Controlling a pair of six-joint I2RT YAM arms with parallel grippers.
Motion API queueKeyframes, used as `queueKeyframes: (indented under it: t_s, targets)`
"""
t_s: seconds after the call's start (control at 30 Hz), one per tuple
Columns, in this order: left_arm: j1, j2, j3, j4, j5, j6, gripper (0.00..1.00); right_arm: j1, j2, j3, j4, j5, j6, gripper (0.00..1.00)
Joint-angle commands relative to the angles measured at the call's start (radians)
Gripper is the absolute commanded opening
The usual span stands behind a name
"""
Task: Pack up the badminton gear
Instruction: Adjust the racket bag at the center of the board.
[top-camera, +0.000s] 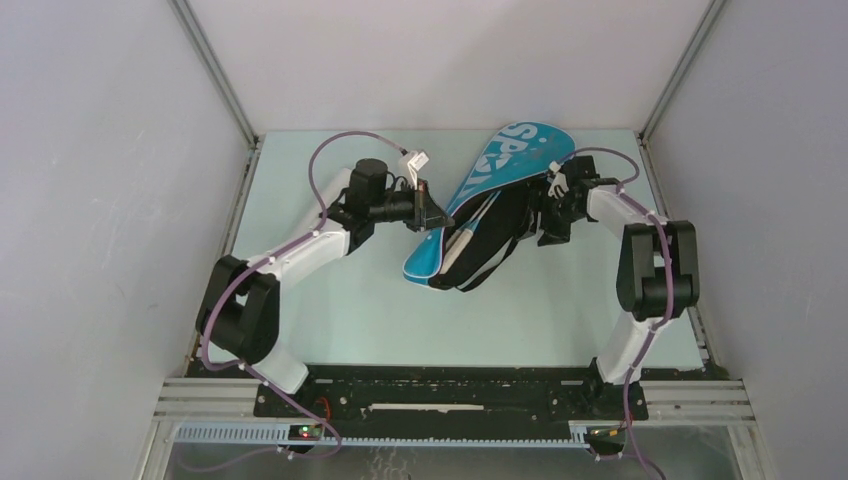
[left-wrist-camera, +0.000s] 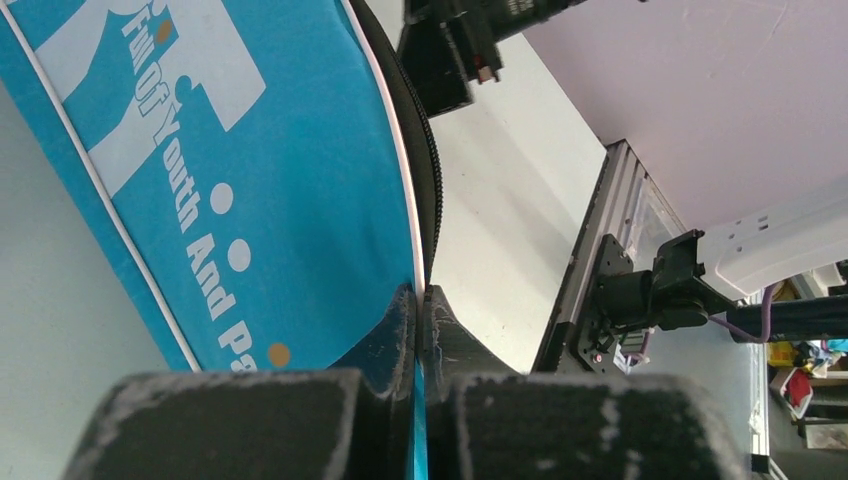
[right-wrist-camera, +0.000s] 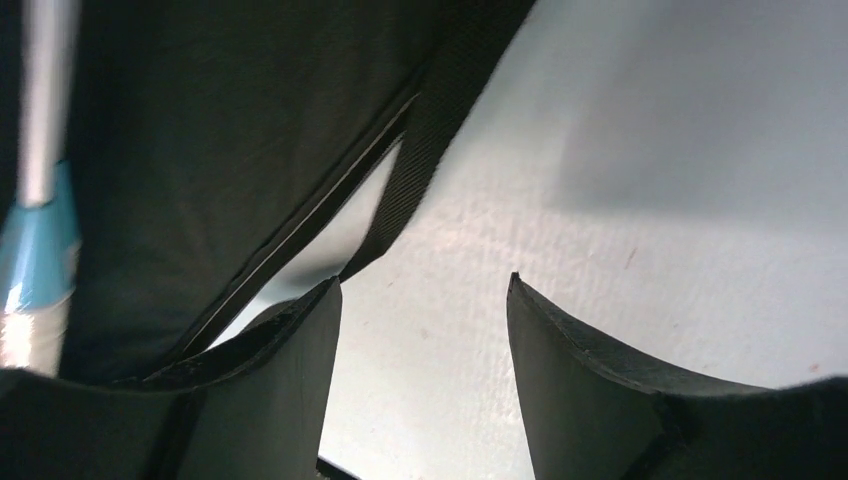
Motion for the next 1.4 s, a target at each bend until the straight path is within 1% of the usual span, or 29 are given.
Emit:
queueKeyframes:
  t_s: [0.0, 0.33, 0.4, 0.47, 0.5, 0.63, 0.7, 0.73, 0.93, 1.0, 1.17, 1.23, 1.37]
  targets:
    - [0.004, -0.061, 0.010, 0.084, -0.011, 0.044, 0.00, 0.018, 0.068, 0.063, 0.024, 0.089, 0.016, 0.68]
    - [-0.005, -0.049, -0.002, 0.071, -0.021, 0.080, 0.00, 0.065, 0.180, 0.140, 0.044, 0.091, 0.051, 0.65]
    - [-0.006, -0.047, -0.005, 0.067, -0.023, 0.091, 0.00, 0.066, 0.203, 0.153, 0.048, 0.107, 0.060, 0.62]
    - [-0.007, -0.047, -0.010, 0.060, -0.026, 0.102, 0.00, 0.060, 0.219, 0.156, 0.050, 0.114, 0.067, 0.56]
    - [-0.007, -0.047, -0.010, 0.054, -0.027, 0.111, 0.00, 0.054, 0.224, 0.158, 0.051, 0.109, 0.073, 0.50]
    - [-0.007, -0.059, -0.015, 0.032, -0.038, 0.149, 0.00, 0.023, 0.201, 0.143, 0.038, 0.074, 0.084, 0.18]
    - [-0.007, -0.066, -0.018, 0.026, -0.042, 0.162, 0.00, 0.012, 0.157, 0.124, 0.032, 0.065, 0.081, 0.05]
    - [-0.007, -0.068, -0.017, 0.023, -0.043, 0.167, 0.00, 0.010, 0.138, 0.118, 0.021, 0.065, 0.075, 0.00]
    - [-0.006, -0.075, -0.016, -0.001, -0.062, 0.211, 0.00, -0.005, 0.001, 0.084, -0.028, 0.053, 0.038, 0.00]
    - [-0.007, -0.077, -0.013, -0.022, -0.080, 0.250, 0.00, -0.017, -0.058, 0.067, -0.021, 0.016, 0.037, 0.00]
    - [-0.014, -0.072, -0.006, -0.107, -0.111, 0.401, 0.02, -0.023, -0.250, 0.050, 0.043, -0.084, 0.064, 0.00]
    - [-0.026, -0.067, -0.006, -0.167, -0.120, 0.508, 0.05, -0.017, -0.338, 0.076, 0.068, -0.116, 0.093, 0.00]
    - [-0.048, -0.065, 0.003, -0.226, -0.147, 0.593, 0.11, 0.012, -0.393, 0.137, 0.069, -0.147, 0.126, 0.00]
